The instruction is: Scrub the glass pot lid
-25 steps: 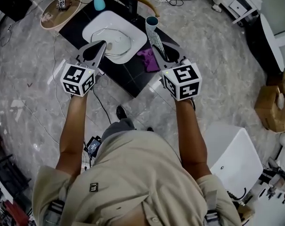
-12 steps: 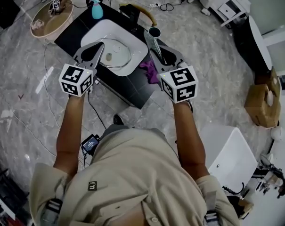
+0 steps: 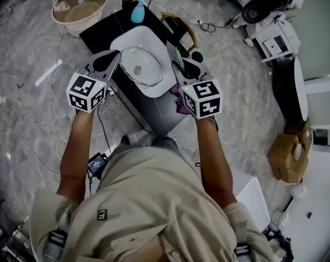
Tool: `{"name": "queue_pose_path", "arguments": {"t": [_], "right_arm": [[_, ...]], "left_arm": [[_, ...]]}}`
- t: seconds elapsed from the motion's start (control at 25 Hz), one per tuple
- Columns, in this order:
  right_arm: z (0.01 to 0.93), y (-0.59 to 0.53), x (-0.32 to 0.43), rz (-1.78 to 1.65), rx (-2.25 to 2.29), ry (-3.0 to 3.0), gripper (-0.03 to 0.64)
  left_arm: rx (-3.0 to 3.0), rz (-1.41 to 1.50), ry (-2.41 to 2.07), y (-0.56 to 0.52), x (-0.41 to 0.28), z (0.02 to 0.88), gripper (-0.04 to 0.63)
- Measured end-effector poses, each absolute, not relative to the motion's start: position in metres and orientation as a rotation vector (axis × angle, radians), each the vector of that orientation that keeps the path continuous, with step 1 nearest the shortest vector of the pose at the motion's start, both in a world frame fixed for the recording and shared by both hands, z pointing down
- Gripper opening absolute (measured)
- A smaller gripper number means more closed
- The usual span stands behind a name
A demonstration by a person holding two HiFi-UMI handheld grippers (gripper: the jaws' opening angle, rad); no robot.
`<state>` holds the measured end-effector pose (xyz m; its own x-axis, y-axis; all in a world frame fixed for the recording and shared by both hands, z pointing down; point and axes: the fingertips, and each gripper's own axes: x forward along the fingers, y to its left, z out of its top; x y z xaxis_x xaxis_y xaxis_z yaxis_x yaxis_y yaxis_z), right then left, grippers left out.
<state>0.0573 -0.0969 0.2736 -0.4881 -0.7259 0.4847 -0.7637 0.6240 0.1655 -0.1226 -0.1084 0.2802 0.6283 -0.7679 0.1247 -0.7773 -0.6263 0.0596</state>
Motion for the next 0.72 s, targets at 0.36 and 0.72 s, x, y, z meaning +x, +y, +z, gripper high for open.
{"name": "queue_pose_path", "arguments": {"t": [0.36,0.72], "right_arm": [[0.348,-0.158,0.008,0.154,0.877,-2.364,0.078],[0.447,-0.187,0.007,0.286,0.595,-2.339,0.078]], "left_arm": [[2.514,0.204,-1.588,-0.097,-0.184,0.295,0.015],[2.317,0.294,-1.693,-0.096,-0.152,0.332,0.015]]}}
